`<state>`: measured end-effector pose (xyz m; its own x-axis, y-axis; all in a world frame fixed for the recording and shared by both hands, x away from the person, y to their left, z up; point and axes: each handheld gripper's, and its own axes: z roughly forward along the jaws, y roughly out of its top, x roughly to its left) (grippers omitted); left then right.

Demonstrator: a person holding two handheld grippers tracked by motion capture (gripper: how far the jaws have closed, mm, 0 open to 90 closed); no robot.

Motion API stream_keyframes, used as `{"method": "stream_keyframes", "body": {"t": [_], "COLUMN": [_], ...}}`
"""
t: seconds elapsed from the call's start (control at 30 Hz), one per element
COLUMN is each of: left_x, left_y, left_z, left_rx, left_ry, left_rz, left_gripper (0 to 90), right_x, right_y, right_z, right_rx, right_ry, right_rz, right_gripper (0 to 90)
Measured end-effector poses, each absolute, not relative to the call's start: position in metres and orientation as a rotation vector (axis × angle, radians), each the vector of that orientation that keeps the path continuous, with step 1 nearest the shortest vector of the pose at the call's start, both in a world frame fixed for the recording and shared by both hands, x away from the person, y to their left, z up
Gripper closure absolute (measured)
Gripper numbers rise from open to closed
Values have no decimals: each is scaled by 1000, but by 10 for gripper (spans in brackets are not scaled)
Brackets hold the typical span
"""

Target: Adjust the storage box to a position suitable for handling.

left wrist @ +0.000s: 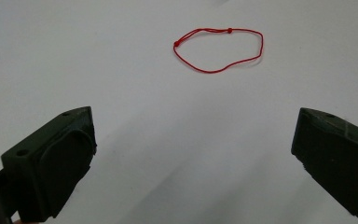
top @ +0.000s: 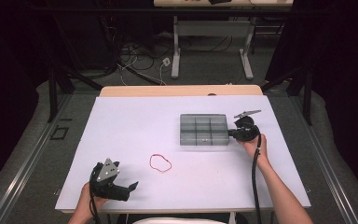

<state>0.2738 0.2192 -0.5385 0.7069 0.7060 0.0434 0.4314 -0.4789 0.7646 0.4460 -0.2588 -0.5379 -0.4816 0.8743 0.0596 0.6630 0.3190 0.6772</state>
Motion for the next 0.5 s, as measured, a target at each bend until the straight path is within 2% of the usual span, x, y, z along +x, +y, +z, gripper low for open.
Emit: {"method": "stream_keyframes", "body": {"t": [0.5], "left_x": [273], "left_y": [220], "left_z": [-539], "left_rx": [2146], "left_ry": [864], "left_rz": [472], "left_gripper": [0], "right_x": [445], "right_y": [-244], "right_z": [-539], "right_rx": [1362], "right_ry": [2294], "right_rz": [943], "right_gripper": [900]}}
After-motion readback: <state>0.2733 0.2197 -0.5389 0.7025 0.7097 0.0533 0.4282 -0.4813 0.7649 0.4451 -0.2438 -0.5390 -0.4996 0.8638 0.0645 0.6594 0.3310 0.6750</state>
